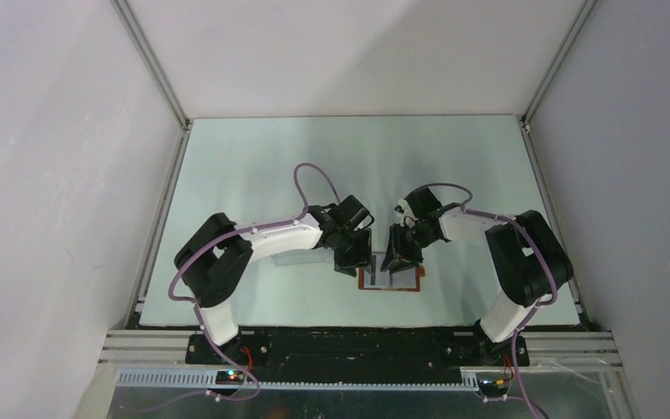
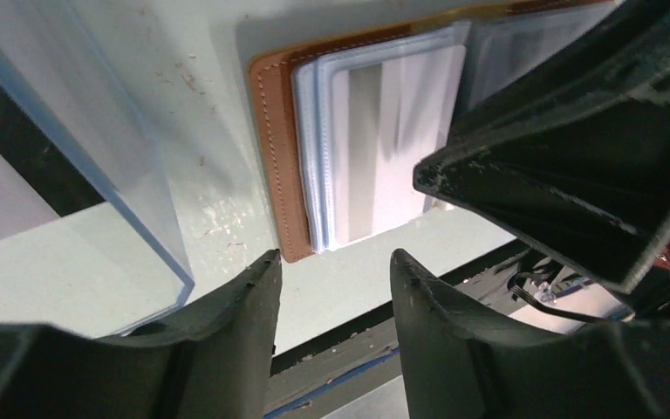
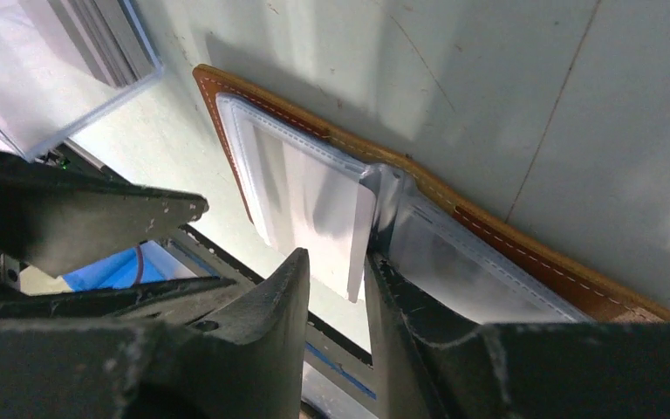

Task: Put the credit cards into the card holder
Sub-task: Insert the credit card into the card holder.

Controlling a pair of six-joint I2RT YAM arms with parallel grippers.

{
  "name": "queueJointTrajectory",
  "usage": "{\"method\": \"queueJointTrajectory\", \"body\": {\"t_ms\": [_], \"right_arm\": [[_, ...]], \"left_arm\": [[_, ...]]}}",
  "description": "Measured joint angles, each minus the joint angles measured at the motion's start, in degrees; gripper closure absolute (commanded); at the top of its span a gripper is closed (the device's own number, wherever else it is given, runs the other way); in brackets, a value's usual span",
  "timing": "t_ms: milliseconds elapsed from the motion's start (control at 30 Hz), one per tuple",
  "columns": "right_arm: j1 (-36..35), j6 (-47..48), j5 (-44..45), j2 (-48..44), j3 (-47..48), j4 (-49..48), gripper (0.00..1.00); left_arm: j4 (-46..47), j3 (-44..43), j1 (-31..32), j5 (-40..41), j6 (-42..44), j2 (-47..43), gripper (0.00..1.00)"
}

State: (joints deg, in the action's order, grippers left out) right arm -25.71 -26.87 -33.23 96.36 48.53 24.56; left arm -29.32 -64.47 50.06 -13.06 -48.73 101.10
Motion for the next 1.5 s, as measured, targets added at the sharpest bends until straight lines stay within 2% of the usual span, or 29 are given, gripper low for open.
{"method": "queueJointTrajectory", "body": {"t_ms": [233,467,567,800,1067,1300,1333,1500], "right_arm": [[-0.6,0.7,-1.2,0.1,0.0,-1.0,0.56],[-1.1,1.0,-3.1,0.1,0.0,-2.6,0.58],[-1.0,1.0,-3.2,0.1,0.0,-2.8,0.56],[0.2,1.4,-0.2,-1.4,0.0,-0.3,0.38],[1.3,3.2,5.2,-4.8,0.0,5.3,0.30],[2.1,4.2,4.4,-9.8,0.0,7.9,0.31],[3.2,4.4,2.8,-12.9,0.0,8.2,0.33],[4.7,4.9,3.1,-13.6,0.0,9.1,0.44]], "left_arm": [[0.7,-0.3,-0.5,0.0,-1.3,1.6,0.38],[2.6,-0.2,-1.3,-0.2,-3.8,1.7,0.38],[2.8,-0.2,-1.5,-0.3,-4.2,1.8,0.38],[3.3,-0.1,-1.4,0.9,-4.3,1.6,0.38],[3.5,0.4,-0.5,5.0,-4.3,0.0,0.38],[3.5,-0.6,0.6,4.4,-4.3,1.5,0.43],[3.6,-2.0,0.8,3.8,-4.3,3.2,0.43],[3.5,-3.6,1.3,3.9,-4.7,4.5,0.45]]}}
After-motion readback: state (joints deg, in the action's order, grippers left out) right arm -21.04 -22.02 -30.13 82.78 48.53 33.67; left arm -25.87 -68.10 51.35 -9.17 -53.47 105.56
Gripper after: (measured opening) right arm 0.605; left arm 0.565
